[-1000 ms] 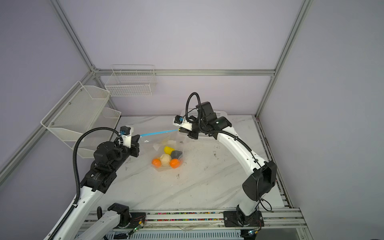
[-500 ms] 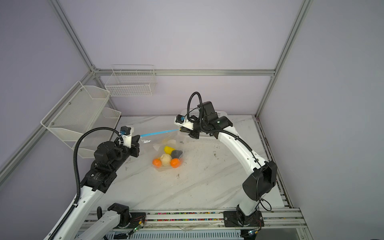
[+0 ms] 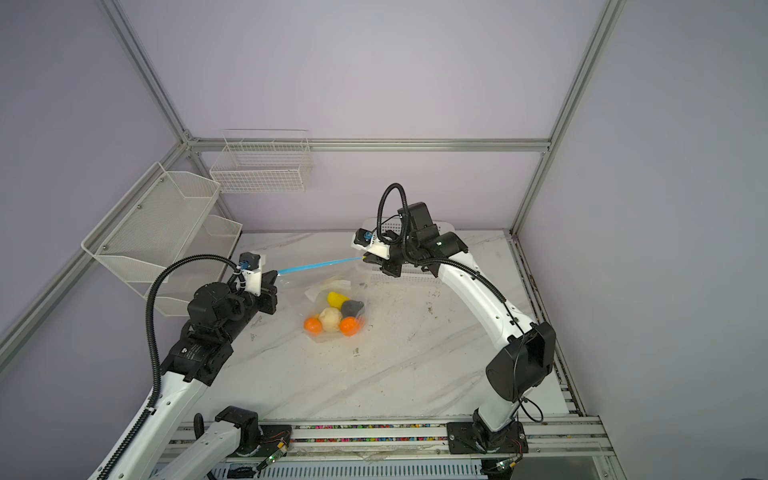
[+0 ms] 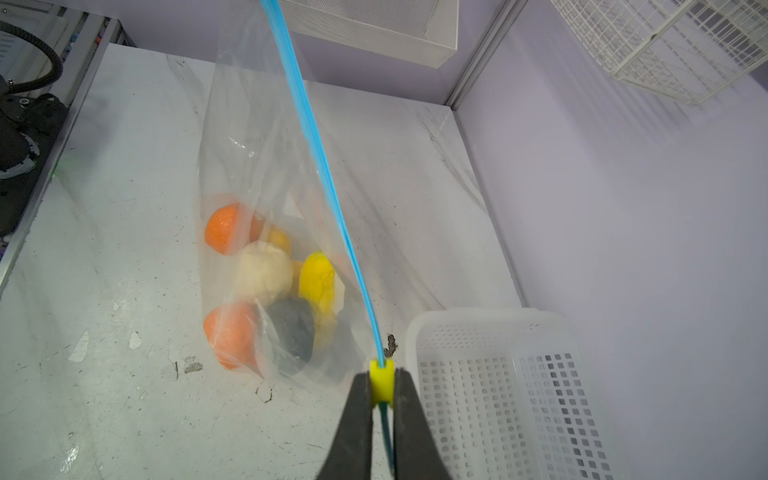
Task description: Place the food in the zip-top bag and seal the zipper
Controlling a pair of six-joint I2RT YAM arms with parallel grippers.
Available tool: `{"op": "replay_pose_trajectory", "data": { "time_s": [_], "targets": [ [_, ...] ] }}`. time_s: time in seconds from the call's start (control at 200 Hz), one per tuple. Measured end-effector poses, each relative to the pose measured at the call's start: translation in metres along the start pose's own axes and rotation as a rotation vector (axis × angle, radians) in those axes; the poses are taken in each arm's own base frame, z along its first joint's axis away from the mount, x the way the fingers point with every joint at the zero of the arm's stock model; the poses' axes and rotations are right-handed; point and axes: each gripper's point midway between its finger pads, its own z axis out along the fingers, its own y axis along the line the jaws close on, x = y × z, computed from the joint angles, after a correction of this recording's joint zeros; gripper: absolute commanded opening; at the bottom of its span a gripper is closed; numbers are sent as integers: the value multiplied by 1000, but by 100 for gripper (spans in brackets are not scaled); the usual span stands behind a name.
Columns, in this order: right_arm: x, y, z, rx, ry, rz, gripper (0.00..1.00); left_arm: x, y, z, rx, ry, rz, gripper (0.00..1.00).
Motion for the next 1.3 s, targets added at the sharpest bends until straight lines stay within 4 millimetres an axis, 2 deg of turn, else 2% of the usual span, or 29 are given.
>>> {"op": "replay_pose_trajectory", "data": {
  "time_s": [0.67,0.725,0.945,1.16,1.3],
  "targets": [
    [-2,8,-3,-43,-20,-15,12,-3,0,-4,1,-12,-2,0],
    [-2,10,-3,-50,-21,-14,15,-3,0,-4,4,-14,-3,0],
    [-2,12,-5,-69,-32,-7,39,-12,0,-14,14,-51,-4,0],
    [-16,13,-15,-73,-74,-24,47,-19,-3,-19,31,-81,-4,0],
    [-34,18,-26,-58,-115,-57,48,-21,-4,-19,38,-93,-3,0]
  ]
}}
